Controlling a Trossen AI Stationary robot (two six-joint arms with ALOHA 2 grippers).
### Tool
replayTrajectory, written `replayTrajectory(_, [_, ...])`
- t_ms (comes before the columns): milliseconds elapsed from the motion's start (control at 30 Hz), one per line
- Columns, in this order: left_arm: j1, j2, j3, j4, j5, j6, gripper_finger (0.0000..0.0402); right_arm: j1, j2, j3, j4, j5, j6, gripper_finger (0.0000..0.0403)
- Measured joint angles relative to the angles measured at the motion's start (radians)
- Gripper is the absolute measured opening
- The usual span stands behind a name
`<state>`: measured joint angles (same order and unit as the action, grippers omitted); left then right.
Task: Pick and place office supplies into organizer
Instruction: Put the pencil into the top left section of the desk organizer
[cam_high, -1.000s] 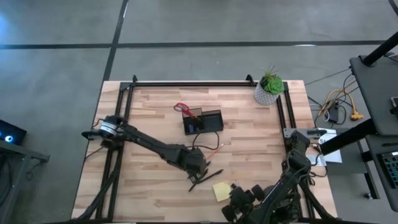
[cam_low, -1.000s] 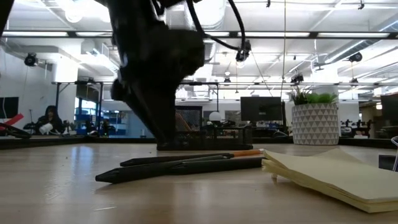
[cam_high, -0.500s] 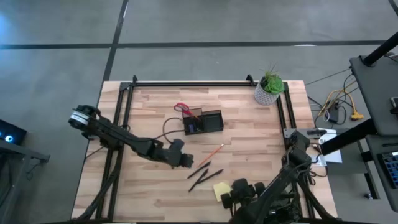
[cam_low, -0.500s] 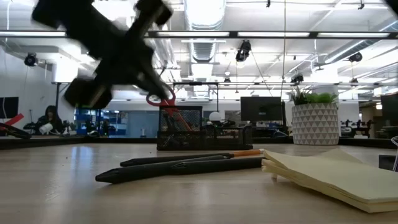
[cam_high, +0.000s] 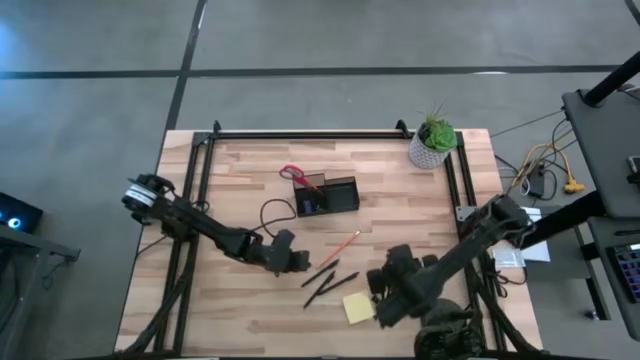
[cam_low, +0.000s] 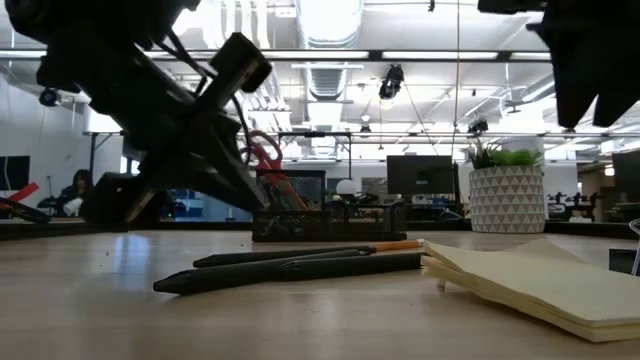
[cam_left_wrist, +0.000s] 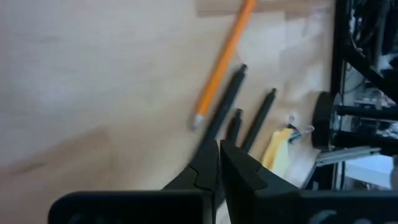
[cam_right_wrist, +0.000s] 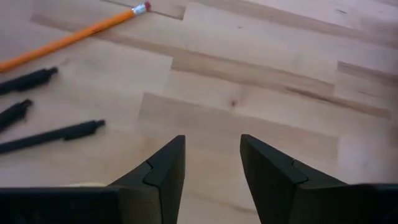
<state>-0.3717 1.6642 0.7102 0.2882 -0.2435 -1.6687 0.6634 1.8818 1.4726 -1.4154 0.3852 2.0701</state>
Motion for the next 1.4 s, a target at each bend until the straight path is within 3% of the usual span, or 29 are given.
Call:
replayTrajectory(167, [-0.001, 0.062, 0.07, -0.011, 0.031, 0.038, 0.0, -0.006, -0.024, -0.06, 0.066, 0.002, -0.006, 0.0148])
replayTrajectory(433, [0.007, 0.111, 0.175, -0.199, 0.023, 0.143, 0.0, -0.006, -0.021, -0.088, 0.135, 0.0, -0.016, 0.0148])
replayTrajectory(1233, [0.023, 0.147, 0.231, -0.232, 0.025, 0.265, 0.0, -0.005, -0.022, -0.099, 0.139, 0.018, -0.058, 0.0148])
replayTrajectory(1400, [0.025, 0.138, 0.262, -0.305, 0.006, 0.292, 0.0, -0.005, -0.022, -0.108, 0.138, 0.018, -0.058, 0.0148])
